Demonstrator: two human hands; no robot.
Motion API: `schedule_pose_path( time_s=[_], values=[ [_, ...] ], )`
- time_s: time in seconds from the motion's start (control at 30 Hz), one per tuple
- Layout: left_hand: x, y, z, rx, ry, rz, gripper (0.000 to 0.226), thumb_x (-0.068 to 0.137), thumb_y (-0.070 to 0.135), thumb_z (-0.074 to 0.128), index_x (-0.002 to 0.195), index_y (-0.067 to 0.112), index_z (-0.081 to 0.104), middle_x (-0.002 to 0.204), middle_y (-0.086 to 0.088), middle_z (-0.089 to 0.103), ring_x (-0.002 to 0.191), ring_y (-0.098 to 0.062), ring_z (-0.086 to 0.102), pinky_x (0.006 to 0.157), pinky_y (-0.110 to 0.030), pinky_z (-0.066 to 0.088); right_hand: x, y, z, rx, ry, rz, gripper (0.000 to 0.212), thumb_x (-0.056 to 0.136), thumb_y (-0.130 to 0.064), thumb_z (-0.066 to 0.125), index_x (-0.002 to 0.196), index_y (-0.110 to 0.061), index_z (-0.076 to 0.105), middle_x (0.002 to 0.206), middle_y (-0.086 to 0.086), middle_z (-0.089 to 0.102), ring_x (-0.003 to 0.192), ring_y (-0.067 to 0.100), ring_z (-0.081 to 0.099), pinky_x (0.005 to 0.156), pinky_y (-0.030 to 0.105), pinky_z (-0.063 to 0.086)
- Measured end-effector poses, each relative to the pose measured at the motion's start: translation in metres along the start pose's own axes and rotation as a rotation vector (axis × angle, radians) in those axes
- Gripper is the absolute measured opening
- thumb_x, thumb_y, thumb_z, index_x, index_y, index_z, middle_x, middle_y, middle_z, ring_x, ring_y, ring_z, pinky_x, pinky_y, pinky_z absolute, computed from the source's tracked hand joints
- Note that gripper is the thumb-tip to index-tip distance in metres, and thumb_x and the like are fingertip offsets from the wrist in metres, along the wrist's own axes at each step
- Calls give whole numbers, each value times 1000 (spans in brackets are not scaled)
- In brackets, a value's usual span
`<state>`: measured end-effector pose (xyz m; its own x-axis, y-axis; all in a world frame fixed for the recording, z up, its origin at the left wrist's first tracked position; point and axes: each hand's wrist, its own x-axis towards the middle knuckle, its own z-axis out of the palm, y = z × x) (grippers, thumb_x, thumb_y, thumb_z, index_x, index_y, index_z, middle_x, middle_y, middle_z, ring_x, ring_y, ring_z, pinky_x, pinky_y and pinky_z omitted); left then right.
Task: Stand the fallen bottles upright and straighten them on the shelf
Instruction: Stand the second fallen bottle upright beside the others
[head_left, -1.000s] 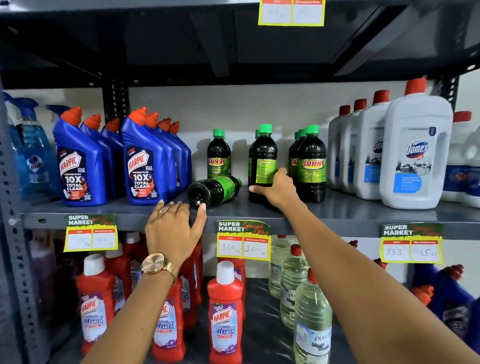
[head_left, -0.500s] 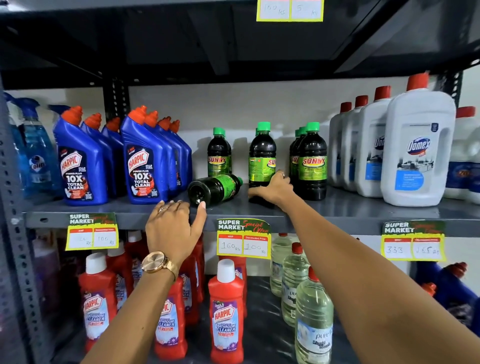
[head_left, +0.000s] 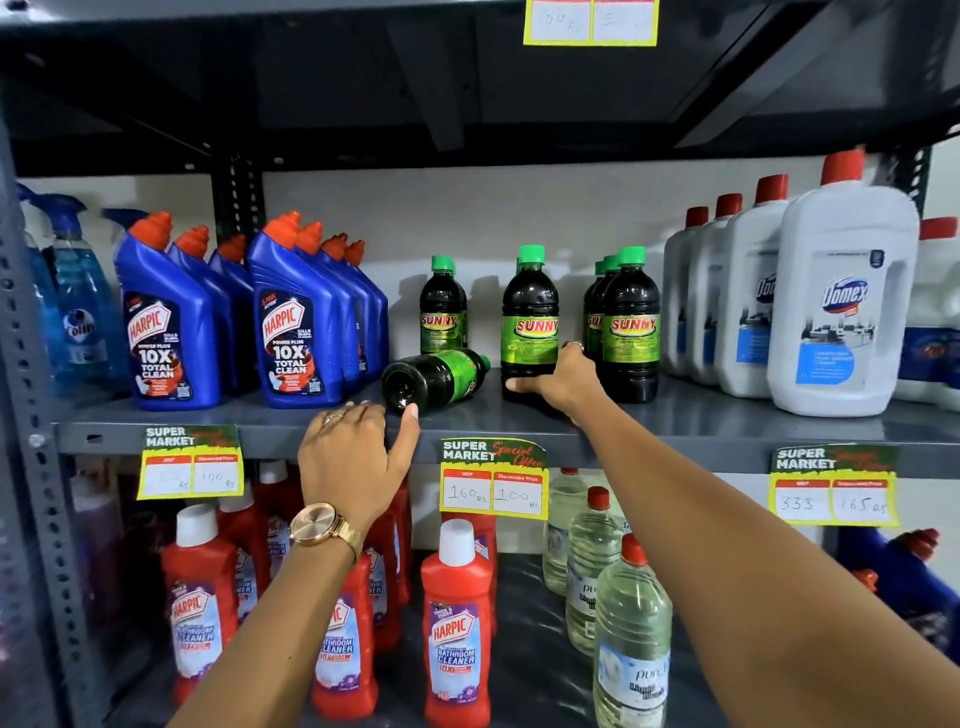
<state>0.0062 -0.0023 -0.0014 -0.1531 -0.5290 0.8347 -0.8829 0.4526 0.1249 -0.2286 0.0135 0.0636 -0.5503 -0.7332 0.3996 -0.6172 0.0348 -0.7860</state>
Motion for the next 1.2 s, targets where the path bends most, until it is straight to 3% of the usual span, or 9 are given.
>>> schedule_pose_path(
  time_s=[0.13, 0.27, 0.4, 0.73, 1.03, 1.13, 1.2],
  values=[
    [0, -1, 0, -4, -15, -1, 58, 91, 49, 32, 78, 8, 70, 79, -8, 73, 76, -27, 66, 78, -36, 47, -3, -3, 2, -41, 29, 3, 94, 60, -38, 87, 129, 1, 36, 125, 16, 55, 115, 33, 55, 90, 39, 49],
    [0, -2, -1, 5, -10, 5, 57, 91, 49, 33, 77, 8, 70, 76, -8, 73, 73, -27, 66, 76, -36, 48, -3, -2, -1, -36, -24, 16, 73, 67, -28, 84, 121, 1, 43, 114, 16, 55, 99, 28, 55, 77, 34, 47],
    [-1, -1, 0, -4, -16, 1, 57, 91, 49, 34, 78, 7, 70, 77, -9, 73, 75, -28, 66, 78, -36, 48, -5, -4, 1, -167, 16, -21, 77, 67, -35, 84, 122, 2, 45, 122, 18, 58, 113, 35, 57, 91, 41, 50],
    [0, 0, -2, -6, -42, -3, 59, 91, 50, 31, 79, 8, 71, 80, -8, 73, 77, -26, 66, 79, -36, 48, -3, -4, -2, -137, -39, 17, 72, 73, -34, 80, 125, 2, 46, 126, 20, 57, 116, 36, 56, 98, 44, 47],
    [3, -8, -7, 28, -85, 58, 63, 89, 56, 23, 78, 13, 68, 77, -3, 72, 74, -24, 65, 72, -34, 47, 0, -1, -3, -86, -85, 44, 63, 78, -30, 77, 125, 1, 48, 127, 22, 57, 117, 36, 55, 98, 41, 46],
    [3, -8, -9, 24, -94, 62, 63, 89, 56, 23, 77, 13, 67, 76, -4, 71, 72, -24, 65, 70, -33, 47, -2, -4, -3, -98, -98, 63, 69, 79, -31, 75, 130, 2, 42, 130, 23, 55, 120, 36, 53, 100, 41, 45],
    [3, -9, -10, 34, -118, 67, 62, 90, 57, 23, 78, 14, 67, 76, -3, 71, 73, -23, 65, 69, -32, 46, -6, -7, -2, -89, -79, 90, 91, 76, -35, 77, 140, 5, 26, 138, 25, 47, 126, 38, 47, 104, 43, 42]
  ],
)
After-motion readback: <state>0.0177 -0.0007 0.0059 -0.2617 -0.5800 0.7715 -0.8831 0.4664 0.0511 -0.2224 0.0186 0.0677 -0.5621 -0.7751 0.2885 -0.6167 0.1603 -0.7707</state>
